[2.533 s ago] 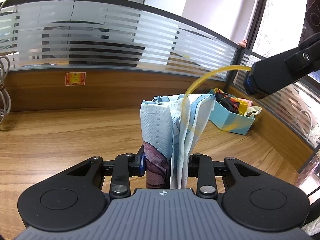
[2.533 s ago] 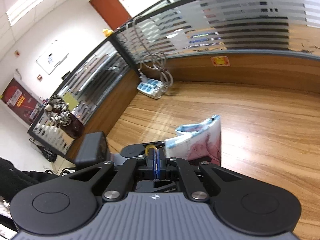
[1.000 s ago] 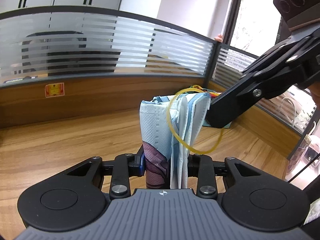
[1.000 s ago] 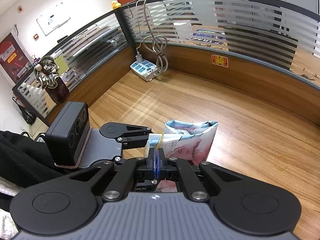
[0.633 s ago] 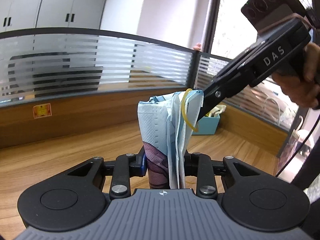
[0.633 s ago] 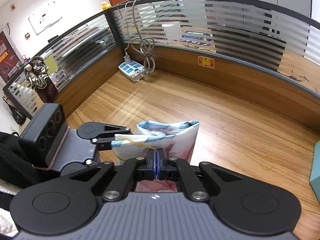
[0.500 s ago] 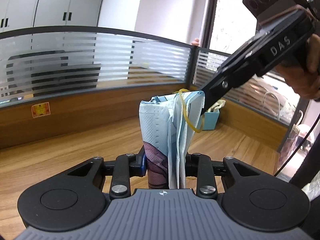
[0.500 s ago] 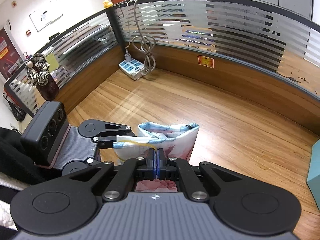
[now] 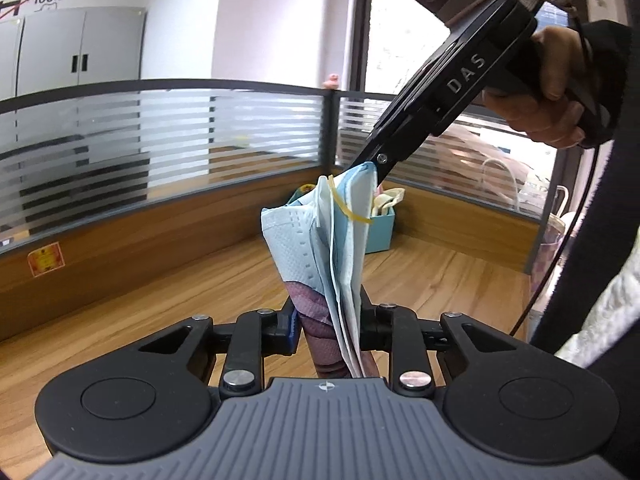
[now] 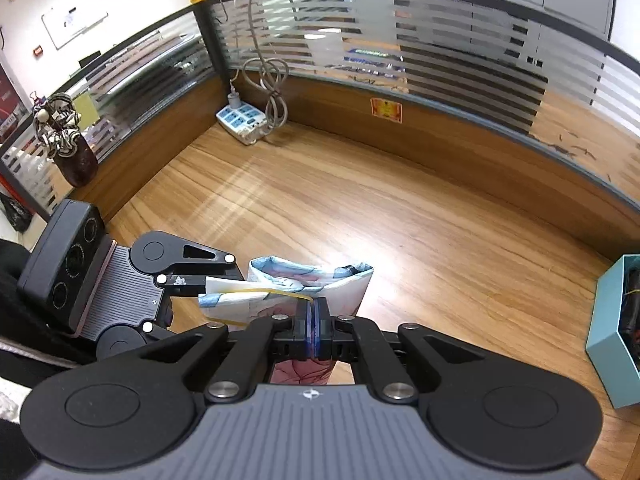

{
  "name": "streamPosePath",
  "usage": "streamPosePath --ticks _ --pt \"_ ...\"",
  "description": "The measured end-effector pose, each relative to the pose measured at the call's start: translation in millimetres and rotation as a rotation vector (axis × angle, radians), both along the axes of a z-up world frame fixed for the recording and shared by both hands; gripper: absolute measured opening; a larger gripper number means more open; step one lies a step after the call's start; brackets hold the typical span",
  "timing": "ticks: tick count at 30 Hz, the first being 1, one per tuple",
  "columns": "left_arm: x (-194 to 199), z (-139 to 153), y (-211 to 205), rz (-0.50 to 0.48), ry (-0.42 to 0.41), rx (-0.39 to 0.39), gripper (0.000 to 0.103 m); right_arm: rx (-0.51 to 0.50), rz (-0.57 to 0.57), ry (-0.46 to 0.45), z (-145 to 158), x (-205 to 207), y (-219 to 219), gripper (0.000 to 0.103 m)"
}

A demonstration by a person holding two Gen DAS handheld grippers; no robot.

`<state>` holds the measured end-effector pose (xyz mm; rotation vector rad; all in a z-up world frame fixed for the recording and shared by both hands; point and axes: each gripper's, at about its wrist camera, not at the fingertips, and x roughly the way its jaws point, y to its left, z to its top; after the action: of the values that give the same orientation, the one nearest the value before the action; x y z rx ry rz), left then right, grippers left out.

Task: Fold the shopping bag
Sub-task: 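Pull the band down the bundle and open the right tool to release it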

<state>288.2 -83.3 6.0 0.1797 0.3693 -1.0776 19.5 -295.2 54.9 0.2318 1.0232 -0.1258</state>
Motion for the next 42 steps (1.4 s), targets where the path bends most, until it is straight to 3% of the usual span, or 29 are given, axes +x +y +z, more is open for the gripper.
streamPosePath --ticks 17,28,36,42 --pt "-15 4 -1 -0.121 -0.023 -0.043 0.024 -0.069 -0.05 0.054 3 -16 -17 0.002" --pt "-14 6 -9 -0.183 -0.057 -0.044 0.024 -0.073 0.085 0.088 -2 -4 -28 0.005" --pt "-17 10 -14 -0.265 -0.076 -0.026 0.025 -0.019 0.303 0.113 -2 54 -28 0.006" --pt "-17 12 -11 -0.249 -0.085 -0.025 0.025 -0.005 0.355 0.172 -13 66 -23 0.007"
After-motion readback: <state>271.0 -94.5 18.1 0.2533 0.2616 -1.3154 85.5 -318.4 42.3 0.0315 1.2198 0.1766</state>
